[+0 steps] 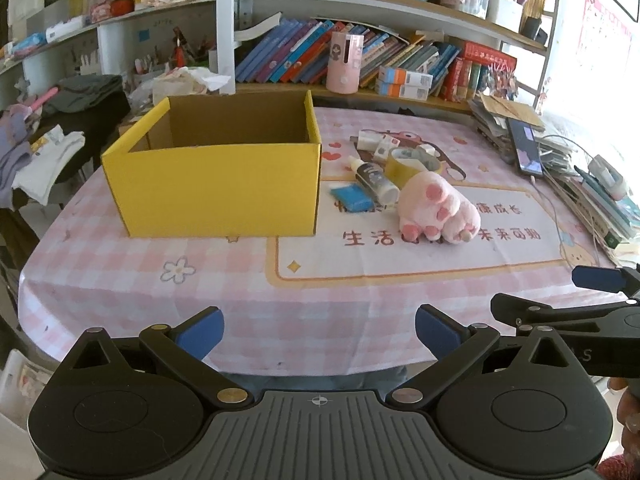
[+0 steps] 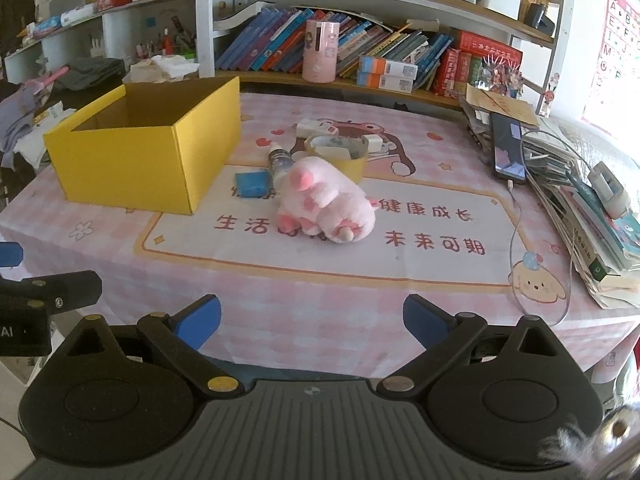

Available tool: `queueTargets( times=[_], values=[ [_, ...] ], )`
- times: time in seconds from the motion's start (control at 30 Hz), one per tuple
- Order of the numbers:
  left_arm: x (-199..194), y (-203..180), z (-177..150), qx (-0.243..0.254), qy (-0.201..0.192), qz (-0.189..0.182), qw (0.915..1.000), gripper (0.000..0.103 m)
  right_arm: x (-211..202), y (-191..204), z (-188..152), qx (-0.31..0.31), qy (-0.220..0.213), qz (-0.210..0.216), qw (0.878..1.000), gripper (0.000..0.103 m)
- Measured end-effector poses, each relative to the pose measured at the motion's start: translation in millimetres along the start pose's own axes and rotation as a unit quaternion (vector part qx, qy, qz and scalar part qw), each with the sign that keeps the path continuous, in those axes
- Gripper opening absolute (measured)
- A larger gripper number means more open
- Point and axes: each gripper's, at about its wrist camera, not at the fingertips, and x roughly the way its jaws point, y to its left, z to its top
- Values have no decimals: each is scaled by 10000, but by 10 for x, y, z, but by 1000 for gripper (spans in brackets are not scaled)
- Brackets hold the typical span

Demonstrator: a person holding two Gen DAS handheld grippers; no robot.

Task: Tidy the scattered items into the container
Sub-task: 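Grasp the pink plush pig with right tool while left tool grasps white spray bottle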

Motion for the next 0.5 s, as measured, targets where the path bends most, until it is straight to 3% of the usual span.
queueTargets(
  times=[0.5],
  values=[
    [492,-171,245,-133,275,210,9993,100,590,-285,337,-185,223,248,9993,97]
  ],
)
